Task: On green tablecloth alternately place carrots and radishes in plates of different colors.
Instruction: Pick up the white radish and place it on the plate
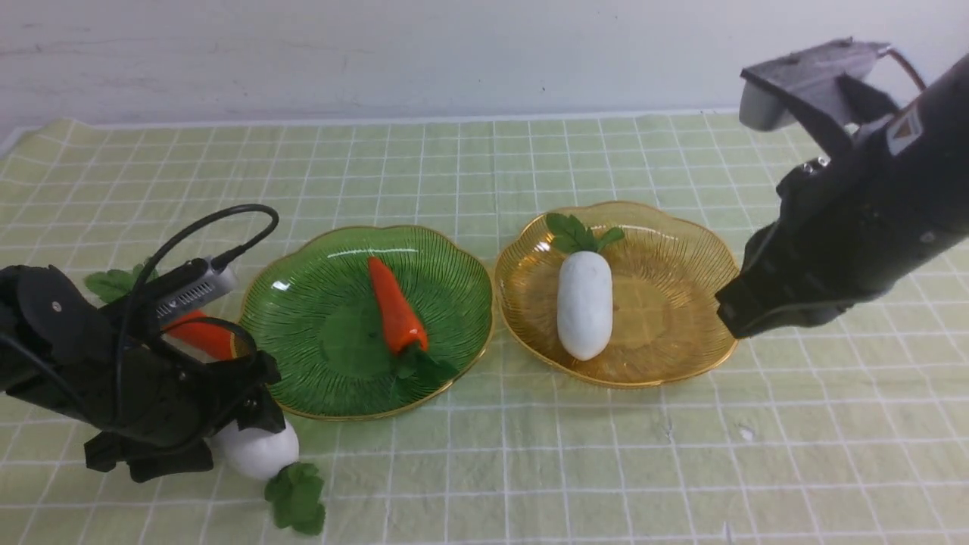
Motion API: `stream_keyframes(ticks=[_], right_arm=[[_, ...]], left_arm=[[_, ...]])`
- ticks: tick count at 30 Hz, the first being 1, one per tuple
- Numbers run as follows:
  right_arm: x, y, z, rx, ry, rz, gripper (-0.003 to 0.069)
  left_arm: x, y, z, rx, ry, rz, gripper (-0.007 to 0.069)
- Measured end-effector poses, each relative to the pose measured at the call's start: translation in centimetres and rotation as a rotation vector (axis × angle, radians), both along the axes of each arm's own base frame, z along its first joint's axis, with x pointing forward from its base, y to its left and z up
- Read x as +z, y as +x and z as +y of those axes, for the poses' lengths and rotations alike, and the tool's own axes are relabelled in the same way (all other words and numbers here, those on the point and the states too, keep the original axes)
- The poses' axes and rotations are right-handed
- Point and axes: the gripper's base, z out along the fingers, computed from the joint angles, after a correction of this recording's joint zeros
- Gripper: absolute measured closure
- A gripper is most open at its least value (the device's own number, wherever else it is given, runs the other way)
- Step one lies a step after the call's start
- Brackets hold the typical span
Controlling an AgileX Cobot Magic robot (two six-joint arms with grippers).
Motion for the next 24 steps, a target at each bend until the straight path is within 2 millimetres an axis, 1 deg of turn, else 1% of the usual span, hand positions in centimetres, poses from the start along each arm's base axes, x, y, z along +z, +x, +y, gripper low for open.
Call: stream_keyframes(ticks=[1,2,4,5,8,9,10,12,13,15,17,19,24], right_arm=[[0.0,0.0,0.0,0.000,-0.001,0.001,0.0673],[-0.3,0.0,0.0,0.001,-0.004,0.007,0.0673],[-0.5,-0.1,0.0,0.006,-0.008,0.011,0.0673],[-0.6,-0.1,0.0,0.013,-0.012,0.012,0.0673],[-0.6,-0.1,-0.1,0.019,-0.014,0.011,0.0673],[-0.6,-0.1,-0.1,0.020,-0.015,0.011,0.0673],[-0.6,-0.1,0.0,0.022,-0.015,0.009,0.0673],[-0.6,-0.1,0.0,0.023,-0.015,0.009,0.0673],[-0.6,-0.1,0.0,0.023,-0.015,0.009,0.0673],[-0.6,-0.1,0.0,0.026,-0.016,0.008,0.0673],[-0.6,-0.1,0.0,0.026,-0.015,0.007,0.0673],[-0.7,-0.1,0.0,0.026,-0.015,0.008,0.0673],[-0.7,-0.1,0.0,0.026,-0.016,0.007,0.0673]], left_arm=[[0.0,0.0,0.0,-0.004,0.001,0.001,0.0116],[0.0,-0.1,0.0,-0.018,0.007,0.006,0.0144],[0.1,-0.2,0.0,-0.036,0.014,0.018,0.0223],[0.3,-0.4,0.0,-0.051,0.022,0.024,0.0275],[0.8,-0.7,0.4,-0.075,0.050,0.023,0.0321],[1.1,-0.9,0.8,-0.080,0.061,0.028,0.0368],[1.4,-1.1,1.2,-0.086,0.074,0.031,0.0442],[2.0,-1.6,1.8,-0.094,0.097,0.034,0.0536],[2.0,-2.3,2.6,-0.109,0.130,0.067,0.0592],[2.2,-3.1,3.4,-0.117,0.158,0.104,0.0620],[2.7,-3.5,3.6,-0.118,0.167,0.100,0.0631],[3.0,-3.6,3.6,-0.116,0.166,0.090,0.0632],[3.0,-3.6,3.4,-0.102,0.140,0.092,0.0625]])
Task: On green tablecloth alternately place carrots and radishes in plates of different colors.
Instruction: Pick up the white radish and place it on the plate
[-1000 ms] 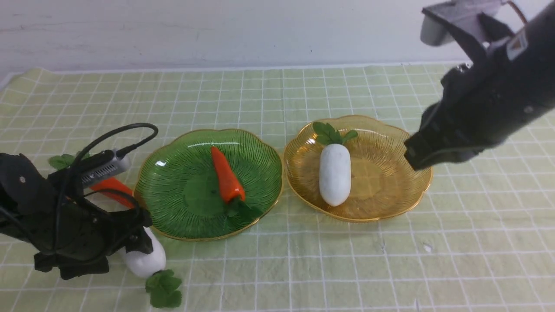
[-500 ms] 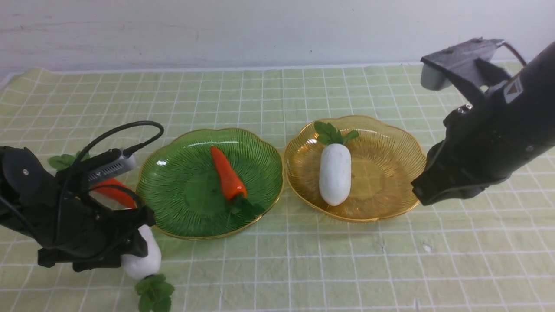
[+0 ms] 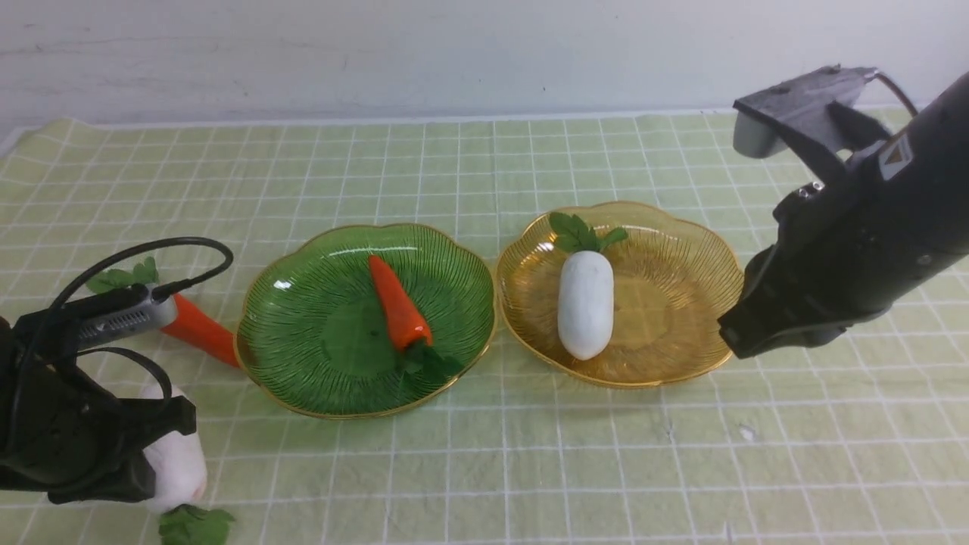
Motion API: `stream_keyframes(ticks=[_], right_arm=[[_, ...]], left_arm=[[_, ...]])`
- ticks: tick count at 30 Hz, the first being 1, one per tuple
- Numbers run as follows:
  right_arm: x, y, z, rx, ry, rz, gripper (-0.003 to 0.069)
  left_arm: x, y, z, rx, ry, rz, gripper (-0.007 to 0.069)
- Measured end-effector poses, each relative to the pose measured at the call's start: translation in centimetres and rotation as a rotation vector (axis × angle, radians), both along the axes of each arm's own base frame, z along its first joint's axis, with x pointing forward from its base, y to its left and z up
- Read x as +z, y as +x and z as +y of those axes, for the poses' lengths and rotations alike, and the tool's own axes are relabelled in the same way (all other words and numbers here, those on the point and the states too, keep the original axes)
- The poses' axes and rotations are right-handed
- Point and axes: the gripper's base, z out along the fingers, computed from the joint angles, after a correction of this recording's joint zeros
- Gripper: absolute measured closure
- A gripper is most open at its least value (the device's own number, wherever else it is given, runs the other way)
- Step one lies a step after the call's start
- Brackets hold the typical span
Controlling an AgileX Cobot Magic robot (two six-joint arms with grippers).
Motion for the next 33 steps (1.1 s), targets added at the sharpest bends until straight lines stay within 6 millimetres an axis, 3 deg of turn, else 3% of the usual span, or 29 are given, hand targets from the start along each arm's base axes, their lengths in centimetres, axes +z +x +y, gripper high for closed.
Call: stream_keyframes(ticks=[2,6,9,13,17,22,30,33], right_arm=[[0.0,0.0,0.0,0.000,0.000,0.000,0.0673],[0.0,0.0,0.0,0.000,0.000,0.000,0.0673],[0.0,0.0,0.0,0.000,0.000,0.000,0.0673],[0.0,0.0,0.0,0.000,0.001,0.000,0.0673],[0.0,0.0,0.0,0.000,0.001,0.000,0.0673],[0.0,0.0,0.0,0.001,0.001,0.000,0.0673],[0.0,0.0,0.0,0.001,0.001,0.000,0.0673],[0.0,0.0,0.0,0.001,0.004,0.002,0.0673]], left_arm=[[0.0,0.0,0.0,0.004,-0.006,-0.002,0.0602],[0.1,0.3,0.0,0.019,0.000,-0.036,0.0481],[0.2,0.6,0.1,0.046,0.000,-0.065,0.0375],[0.3,1.2,0.2,0.080,-0.002,-0.128,0.0164],[0.5,1.6,0.1,0.113,-0.024,-0.181,0.0045],[0.6,1.9,-0.2,0.173,-0.089,-0.208,0.0024],[0.7,2.2,-0.3,0.193,-0.109,-0.234,0.0064],[-0.6,2.7,-0.2,0.195,-0.104,-0.193,0.0077]])
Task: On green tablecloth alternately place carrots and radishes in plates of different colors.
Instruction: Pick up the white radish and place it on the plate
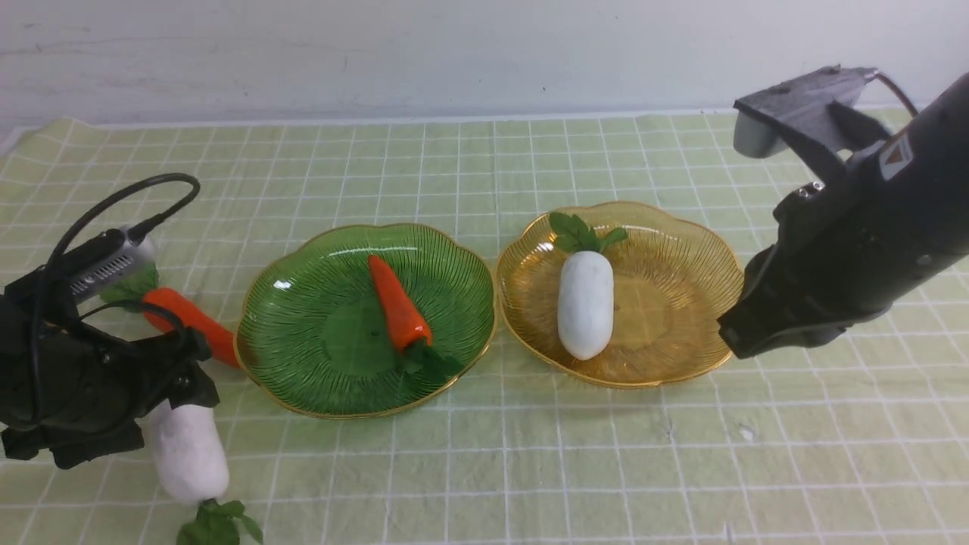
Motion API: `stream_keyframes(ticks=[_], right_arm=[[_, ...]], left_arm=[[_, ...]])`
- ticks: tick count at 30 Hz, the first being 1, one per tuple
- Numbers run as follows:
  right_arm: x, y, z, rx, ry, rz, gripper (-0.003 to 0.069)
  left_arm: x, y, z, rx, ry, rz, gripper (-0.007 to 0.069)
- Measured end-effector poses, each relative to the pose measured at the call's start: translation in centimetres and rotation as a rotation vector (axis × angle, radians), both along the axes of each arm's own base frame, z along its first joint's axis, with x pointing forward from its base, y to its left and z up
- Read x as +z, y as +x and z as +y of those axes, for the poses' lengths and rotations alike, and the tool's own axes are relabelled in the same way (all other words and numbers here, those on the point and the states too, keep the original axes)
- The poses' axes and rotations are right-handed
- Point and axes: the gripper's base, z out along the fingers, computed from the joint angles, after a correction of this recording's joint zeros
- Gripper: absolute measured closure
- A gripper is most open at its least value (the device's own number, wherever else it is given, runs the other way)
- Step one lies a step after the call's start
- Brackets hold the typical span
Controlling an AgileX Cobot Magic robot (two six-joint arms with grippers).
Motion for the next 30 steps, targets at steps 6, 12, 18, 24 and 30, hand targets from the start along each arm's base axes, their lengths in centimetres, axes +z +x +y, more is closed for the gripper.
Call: stream_keyframes(ticks=[6,12,18,24,30], right_arm=[[0.0,0.0,0.0,0.000,0.002,0.001,0.0673],[0.0,0.0,0.1,0.000,0.012,0.006,0.0673],[0.4,-0.3,0.0,0.000,0.018,-0.005,0.0673],[2.8,-2.6,-1.1,0.000,0.051,-0.093,0.0673],[4.3,-6.8,-3.4,-0.002,0.054,-0.189,0.0673]], left_arm=[[-2.3,0.8,0.2,0.008,0.000,0.061,0.0087],[-3.4,0.8,0.1,-0.090,0.032,0.102,0.0193],[0.4,0.9,0.3,-0.237,0.107,0.105,0.0195],[6.7,0.8,-0.2,-0.345,0.107,0.146,0.0195],[11.7,3.5,-6.5,-0.546,-0.010,-0.038,0.0195]])
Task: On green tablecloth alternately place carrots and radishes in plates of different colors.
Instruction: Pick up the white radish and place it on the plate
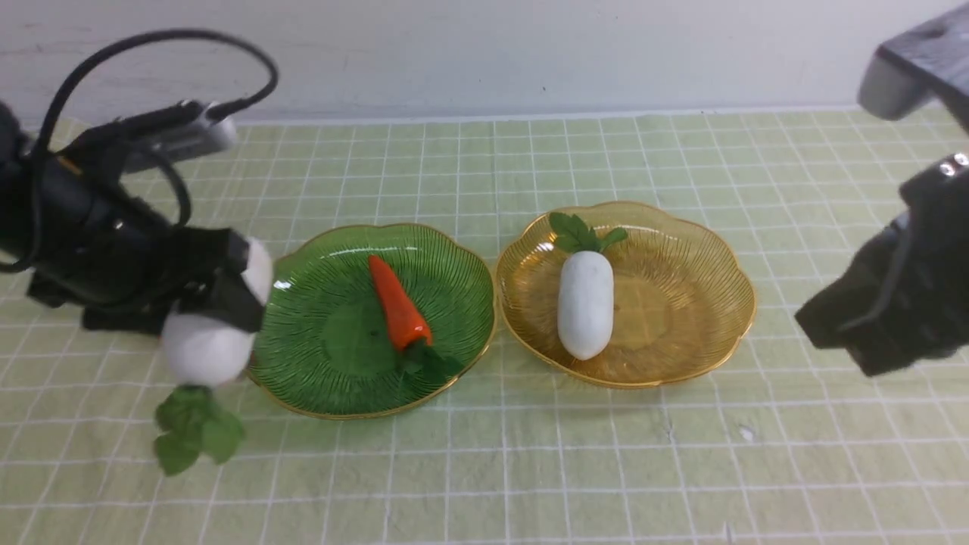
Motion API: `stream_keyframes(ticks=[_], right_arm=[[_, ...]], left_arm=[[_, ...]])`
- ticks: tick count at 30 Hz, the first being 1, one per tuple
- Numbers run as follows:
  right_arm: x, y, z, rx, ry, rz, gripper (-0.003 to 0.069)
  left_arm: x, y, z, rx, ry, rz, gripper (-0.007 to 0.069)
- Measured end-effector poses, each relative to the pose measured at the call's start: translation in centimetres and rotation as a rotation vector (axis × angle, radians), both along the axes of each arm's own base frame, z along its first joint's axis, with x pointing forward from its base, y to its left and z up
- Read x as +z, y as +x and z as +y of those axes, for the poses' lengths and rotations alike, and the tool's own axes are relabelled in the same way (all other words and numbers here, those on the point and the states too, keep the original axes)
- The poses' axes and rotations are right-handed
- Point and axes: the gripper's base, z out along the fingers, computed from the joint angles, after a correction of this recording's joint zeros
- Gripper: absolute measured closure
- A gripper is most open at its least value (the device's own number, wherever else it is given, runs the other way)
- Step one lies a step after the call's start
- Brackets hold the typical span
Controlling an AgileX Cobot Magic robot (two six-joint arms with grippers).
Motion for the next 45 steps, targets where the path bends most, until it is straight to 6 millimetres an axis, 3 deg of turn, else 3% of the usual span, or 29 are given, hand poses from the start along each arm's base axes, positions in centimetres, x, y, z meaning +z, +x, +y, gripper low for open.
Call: stream_keyframes(ticks=[3,6,10,13,16,20,23,24,29,34,39,42,45], right_arm=[[-0.2,-1.2,-0.6,-0.001,-0.003,-0.012,0.0673],[-1.1,-3.3,-1.7,-0.003,-0.013,-0.017,0.0673],[-2.0,-5.2,-2.8,-0.016,-0.027,-0.030,0.0673],[-2.2,-6.1,-3.3,-0.030,-0.033,-0.048,0.0673],[-2.3,-6.6,-3.7,-0.038,-0.040,-0.065,0.0673],[-2.2,-6.8,-3.9,-0.045,-0.038,-0.086,0.0673],[-2.1,-6.7,-3.9,-0.050,-0.033,-0.099,0.0673],[-2.1,-6.7,-3.9,-0.053,-0.030,-0.103,0.0673],[-2.1,-6.6,-3.9,-0.057,-0.029,-0.105,0.0673],[-2.1,-6.5,-4.0,-0.061,-0.040,-0.115,0.0673],[-2.0,-6.3,-4.2,-0.076,-0.054,-0.137,0.0673],[-1.9,-6.2,-4.1,-0.080,-0.047,-0.163,0.0673],[-1.6,-5.9,-4.0,-0.084,-0.027,-0.208,0.0673]], left_arm=[[0.8,1.0,-2.5,-0.059,-0.028,-0.047,0.0195],[0.9,3.4,-7.9,-0.158,-0.063,-0.092,0.0195],[-0.1,6.3,-13.6,-0.233,-0.094,-0.110,0.0195],[-1.6,8.3,-16.9,-0.261,-0.108,-0.110,0.0195],[-3.5,10.4,-19.7,-0.286,-0.119,-0.125,0.0195],[-5.7,12.0,-21.9,-0.301,-0.148,-0.112,0.0195],[-7.4,12.8,-23.1,-0.297,-0.197,-0.080,0.0170],[-8.3,13.1,-23.7,-0.288,-0.233,-0.054,0.0130],[-9.2,13.3,-24.2,-0.276,-0.279,-0.024,0.0020],[-8.0,14.0,-23.1,-0.283,-0.300,-0.031,-0.0008],[-4.5,15.8,-18.2,-0.335,-0.301,-0.039,0.0041],[-1.0,17.1,-14.6,-0.273,-0.389,-0.106,0.0105],[0.3,17.8,-12.6,-0.220,-0.503,-0.109,0.0164]])
